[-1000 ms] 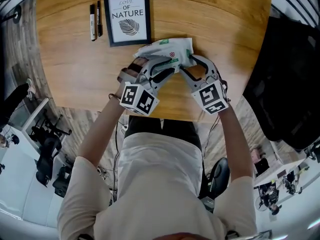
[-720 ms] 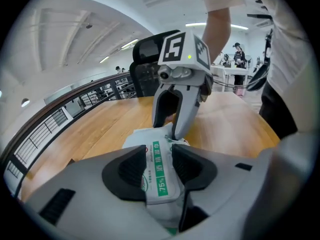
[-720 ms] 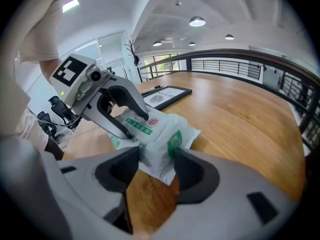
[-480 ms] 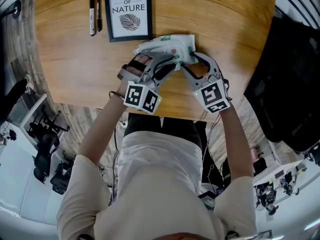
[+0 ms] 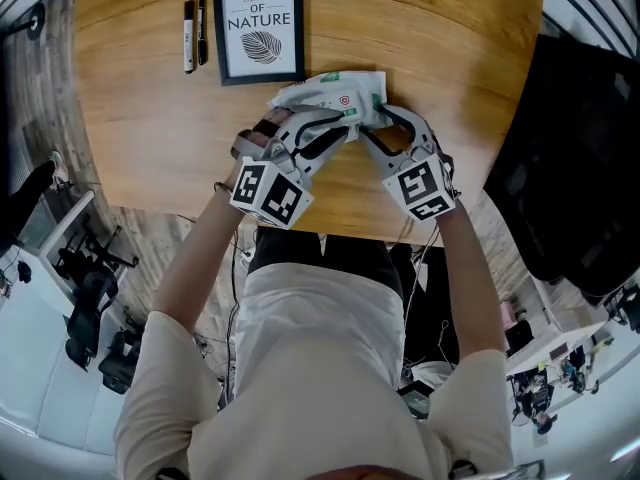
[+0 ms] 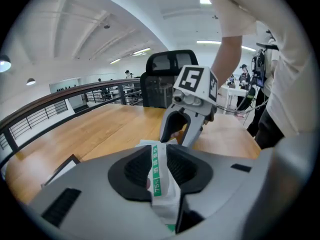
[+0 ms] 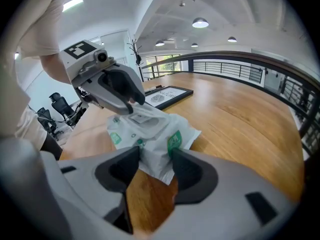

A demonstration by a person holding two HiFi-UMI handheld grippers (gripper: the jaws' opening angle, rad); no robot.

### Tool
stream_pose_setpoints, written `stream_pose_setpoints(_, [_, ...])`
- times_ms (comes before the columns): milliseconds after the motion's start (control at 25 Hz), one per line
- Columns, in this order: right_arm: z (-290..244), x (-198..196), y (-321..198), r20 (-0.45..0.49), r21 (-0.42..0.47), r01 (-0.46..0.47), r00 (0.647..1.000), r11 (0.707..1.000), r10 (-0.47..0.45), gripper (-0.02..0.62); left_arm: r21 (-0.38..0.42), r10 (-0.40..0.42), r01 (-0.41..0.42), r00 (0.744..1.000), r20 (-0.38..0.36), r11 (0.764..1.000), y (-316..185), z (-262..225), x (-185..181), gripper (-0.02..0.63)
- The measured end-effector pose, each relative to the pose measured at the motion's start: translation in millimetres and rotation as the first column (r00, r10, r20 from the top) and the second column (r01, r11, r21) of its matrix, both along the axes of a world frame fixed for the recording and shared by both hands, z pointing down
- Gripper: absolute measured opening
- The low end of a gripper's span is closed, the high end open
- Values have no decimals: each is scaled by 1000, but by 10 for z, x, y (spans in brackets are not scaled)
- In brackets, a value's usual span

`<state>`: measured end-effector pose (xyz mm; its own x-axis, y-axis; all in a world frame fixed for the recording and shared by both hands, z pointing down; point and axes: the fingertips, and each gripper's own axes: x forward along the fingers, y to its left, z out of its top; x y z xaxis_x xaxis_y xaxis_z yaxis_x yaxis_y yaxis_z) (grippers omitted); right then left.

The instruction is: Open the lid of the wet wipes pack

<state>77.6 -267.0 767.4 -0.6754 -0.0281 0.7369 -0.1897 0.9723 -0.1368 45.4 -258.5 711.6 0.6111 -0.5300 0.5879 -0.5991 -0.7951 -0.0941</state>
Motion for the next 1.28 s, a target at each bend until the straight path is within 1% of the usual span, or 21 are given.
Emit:
stream_pose_setpoints(80, [-17,8,-13,-11,3,2,1000,1000,-2,206,3,-16,16,1000,-19,1000,-53,-106,-49,87])
stream_pose_setpoints(160, [-24,12,-17,-16,4,2,1000,1000,-2,206,22,-30,30,999,-13,999,-134,-198,-117,86])
stream_pose_setpoints(240, [-27,9,-15,-15,5,1,1000,1000,-1,206,45,-57,57,998,1,997,-230,-255,-223,63])
stream_pose_setpoints(280, [-30,10,-18,-17,6,1,1000,1000,-1,206,53,-71,70,997,10,996,-275,-263,-284,63])
stream_pose_setpoints(400, [-35,18,-14,-20,4,0,1000,1000,0,206,69,-117,114,992,40,991,-395,-236,-478,63])
stream_pose_setpoints(480, [-26,7,-11,-12,0,-1,1000,1000,1,206,84,-154,149,986,63,985,-475,-190,-618,49])
stream_pose_setpoints(640, [-22,13,-16,-9,-2,-1,1000,1000,1,206,88,-218,211,972,84,974,-600,-66,-808,46])
stream_pose_setpoints(800, [-18,12,-14,-3,1,0,1000,1000,0,206,89,-261,251,958,116,964,-682,84,-888,61])
stream_pose_setpoints(920, [-10,18,-13,-7,5,2,1000,1000,-2,206,75,-280,272,952,126,959,-714,209,-911,64])
stream_pose_setpoints(1120, [-14,5,-16,-14,12,7,1000,1000,-6,206,56,-294,289,948,122,956,-729,302,-930,64])
stream_pose_setpoints(1280, [-104,30,-30,-25,45,2,1000,999,-1,206,59,-319,314,942,105,948,-703,168,-935,69])
